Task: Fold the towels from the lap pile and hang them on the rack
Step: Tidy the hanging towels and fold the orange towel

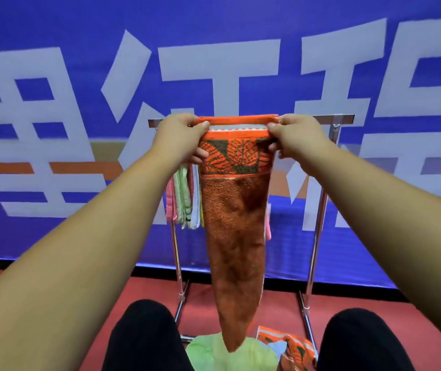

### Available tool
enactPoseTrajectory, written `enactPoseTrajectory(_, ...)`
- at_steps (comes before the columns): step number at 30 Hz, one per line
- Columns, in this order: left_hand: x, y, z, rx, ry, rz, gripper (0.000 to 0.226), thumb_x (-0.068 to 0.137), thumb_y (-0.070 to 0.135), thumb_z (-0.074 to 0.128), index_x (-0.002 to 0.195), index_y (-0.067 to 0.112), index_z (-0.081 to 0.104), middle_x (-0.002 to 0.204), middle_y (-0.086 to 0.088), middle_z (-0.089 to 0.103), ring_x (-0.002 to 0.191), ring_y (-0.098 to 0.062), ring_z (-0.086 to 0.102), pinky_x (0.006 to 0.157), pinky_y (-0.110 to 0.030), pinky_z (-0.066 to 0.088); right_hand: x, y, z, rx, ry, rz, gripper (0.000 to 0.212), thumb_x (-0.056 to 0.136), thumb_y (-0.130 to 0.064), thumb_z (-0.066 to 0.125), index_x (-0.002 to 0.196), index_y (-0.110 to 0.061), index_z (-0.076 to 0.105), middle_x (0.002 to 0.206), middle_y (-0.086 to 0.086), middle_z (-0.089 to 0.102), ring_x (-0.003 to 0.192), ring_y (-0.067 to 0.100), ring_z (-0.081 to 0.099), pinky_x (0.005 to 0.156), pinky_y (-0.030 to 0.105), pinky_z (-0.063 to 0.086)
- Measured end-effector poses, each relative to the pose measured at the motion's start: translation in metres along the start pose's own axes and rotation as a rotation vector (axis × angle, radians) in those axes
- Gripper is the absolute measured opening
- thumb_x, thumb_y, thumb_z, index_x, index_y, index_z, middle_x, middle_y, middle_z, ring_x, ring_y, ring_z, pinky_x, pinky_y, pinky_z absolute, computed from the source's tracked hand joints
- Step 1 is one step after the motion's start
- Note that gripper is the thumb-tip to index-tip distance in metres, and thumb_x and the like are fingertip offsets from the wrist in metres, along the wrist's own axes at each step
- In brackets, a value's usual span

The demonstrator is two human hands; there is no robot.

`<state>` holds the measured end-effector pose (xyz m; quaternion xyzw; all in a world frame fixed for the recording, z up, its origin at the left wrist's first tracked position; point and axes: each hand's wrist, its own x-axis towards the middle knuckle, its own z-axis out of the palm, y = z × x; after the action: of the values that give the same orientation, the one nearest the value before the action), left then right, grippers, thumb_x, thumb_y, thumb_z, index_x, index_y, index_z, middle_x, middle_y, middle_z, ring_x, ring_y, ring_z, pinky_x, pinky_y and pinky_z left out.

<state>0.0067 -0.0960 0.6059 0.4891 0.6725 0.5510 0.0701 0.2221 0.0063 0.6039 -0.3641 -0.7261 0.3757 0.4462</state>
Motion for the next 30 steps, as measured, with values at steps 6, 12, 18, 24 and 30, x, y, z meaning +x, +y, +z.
enactPoseTrajectory(6,0.008,0.002,-0.012,0.186,0.146,0.089,0.028,0.096,0.044,0.065,0.103,0.02,0.079,0.099,0.002,0.077,0.096,-0.022,0.072,0.089,-0.039,0.058,0.002,-0.014,0.001,0.024,0.075,-0.012,0.023,0.092,-0.028,0.068,0.076,-0.012,0.069,0.071,0.004,0.066,0.071,0.019,0.059,0.073,0.039,0.056)
enactPoseTrajectory(12,0.005,0.007,-0.012,-0.033,0.074,0.003,0.019,0.098,0.034,0.068,0.089,0.019,0.076,0.079,0.0,0.072,0.072,-0.017,0.068,0.076,-0.042,0.065,-0.003,-0.018,0.008,0.231,0.059,0.082,0.012,0.096,-0.014,0.066,0.09,-0.012,0.076,0.097,0.019,0.078,0.088,0.03,0.077,0.082,0.055,0.066)
enactPoseTrajectory(18,-0.003,0.019,-0.007,-0.135,0.089,-0.098,0.017,0.098,0.022,0.065,0.082,0.019,0.07,0.065,0.004,0.062,0.052,-0.009,0.06,0.053,-0.025,0.056,-0.007,-0.021,0.012,0.259,0.066,0.102,0.018,0.093,-0.011,0.065,0.078,-0.02,0.063,0.068,-0.004,0.061,0.067,0.018,0.06,0.075,0.041,0.06)
enactPoseTrajectory(24,-0.009,0.029,-0.003,-0.144,0.114,-0.137,0.006,0.073,0.018,0.066,0.067,0.016,0.066,0.064,-0.008,0.063,0.067,-0.032,0.078,0.07,-0.053,0.067,0.003,-0.013,0.021,0.168,0.081,0.027,0.007,0.073,-0.019,0.062,0.067,-0.018,0.058,0.068,0.008,0.052,0.071,0.023,0.054,0.081,0.064,0.058)
enactPoseTrajectory(30,-0.023,0.043,0.015,-0.179,0.075,-0.102,0.007,0.084,0.009,0.065,0.078,0.008,0.069,0.069,-0.014,0.062,0.06,-0.03,0.077,0.069,-0.054,0.067,-0.015,-0.022,0.04,0.181,0.072,-0.015,0.015,0.088,-0.021,0.07,0.08,-0.012,0.079,0.076,0.01,0.077,0.078,0.038,0.075,0.084,0.062,0.062)
